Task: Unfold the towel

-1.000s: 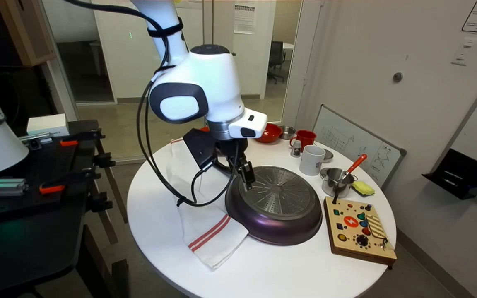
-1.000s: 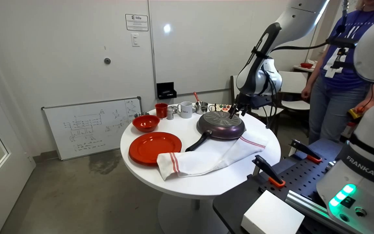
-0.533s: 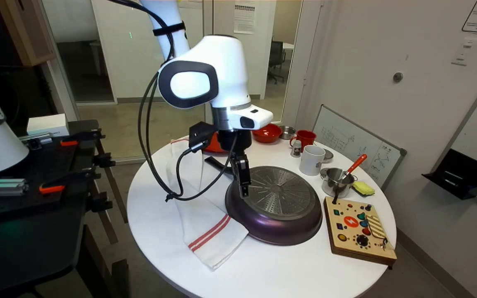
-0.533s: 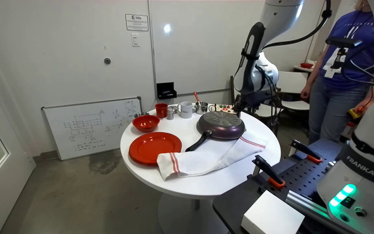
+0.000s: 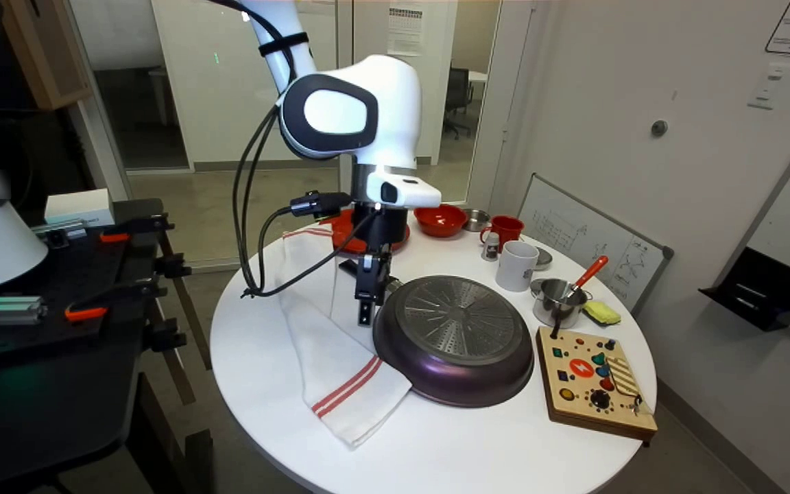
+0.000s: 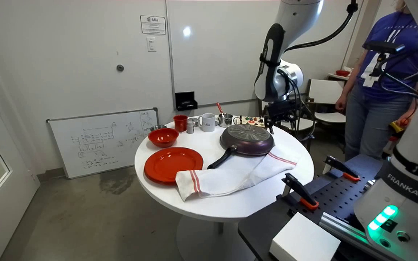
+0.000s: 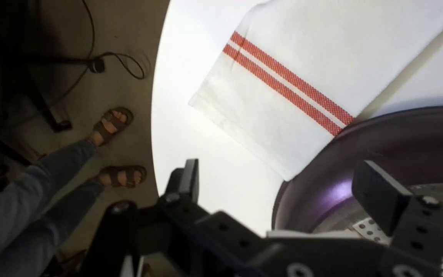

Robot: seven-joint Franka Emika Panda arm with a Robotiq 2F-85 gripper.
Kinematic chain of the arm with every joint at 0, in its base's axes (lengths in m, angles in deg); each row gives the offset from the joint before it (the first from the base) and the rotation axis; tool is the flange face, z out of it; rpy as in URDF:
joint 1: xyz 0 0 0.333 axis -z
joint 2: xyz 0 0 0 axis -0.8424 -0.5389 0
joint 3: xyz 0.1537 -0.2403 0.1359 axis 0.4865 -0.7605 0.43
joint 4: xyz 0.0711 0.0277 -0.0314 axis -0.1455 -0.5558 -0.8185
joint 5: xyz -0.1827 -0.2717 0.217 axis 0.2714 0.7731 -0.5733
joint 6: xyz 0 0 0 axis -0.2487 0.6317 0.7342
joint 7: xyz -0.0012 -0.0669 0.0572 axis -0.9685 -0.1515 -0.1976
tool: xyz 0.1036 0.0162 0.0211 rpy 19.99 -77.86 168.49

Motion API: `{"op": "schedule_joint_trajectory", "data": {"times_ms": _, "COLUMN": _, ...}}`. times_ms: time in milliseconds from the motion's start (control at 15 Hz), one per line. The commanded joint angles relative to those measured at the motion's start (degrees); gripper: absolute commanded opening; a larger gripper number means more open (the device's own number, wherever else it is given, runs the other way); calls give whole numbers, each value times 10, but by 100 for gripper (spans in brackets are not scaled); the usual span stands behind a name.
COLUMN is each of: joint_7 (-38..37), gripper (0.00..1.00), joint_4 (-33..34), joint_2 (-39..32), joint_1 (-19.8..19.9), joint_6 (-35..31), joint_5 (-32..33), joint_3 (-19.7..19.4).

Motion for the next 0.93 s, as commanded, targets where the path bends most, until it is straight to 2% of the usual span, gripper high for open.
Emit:
{"op": "schedule_joint_trajectory", "data": {"times_ms": 0, "joint_7": -89, "gripper": 100, "joint_4": 18, "joint_2": -29, "joint_1": 4, "joint_6": 57, "joint_5": -6, "joint_3": -3}}
{"op": "schedule_joint_trajectory", "data": {"times_ms": 400, "joint_7": -145, "gripper": 100, "joint_4": 36, "joint_2": -48, "joint_1": 101, "joint_6": 125, "joint_5": -70, "joint_3": 60}}
{"op": "schedule_joint_trajectory", "data": {"times_ms": 733, "joint_7": -212, "gripper": 100, "joint_4": 67, "joint_2": -39, "joint_1": 142, "joint_6": 172, "joint_5": -164, "joint_3": 133}}
{"op": "schedule_joint_trajectory", "data": {"times_ms": 867, "joint_7": -240, "gripper": 100, "joint_4": 76, "joint_2": -35, "joint_1": 150, "joint_6": 161, "joint_5": -206, "joint_3": 161}}
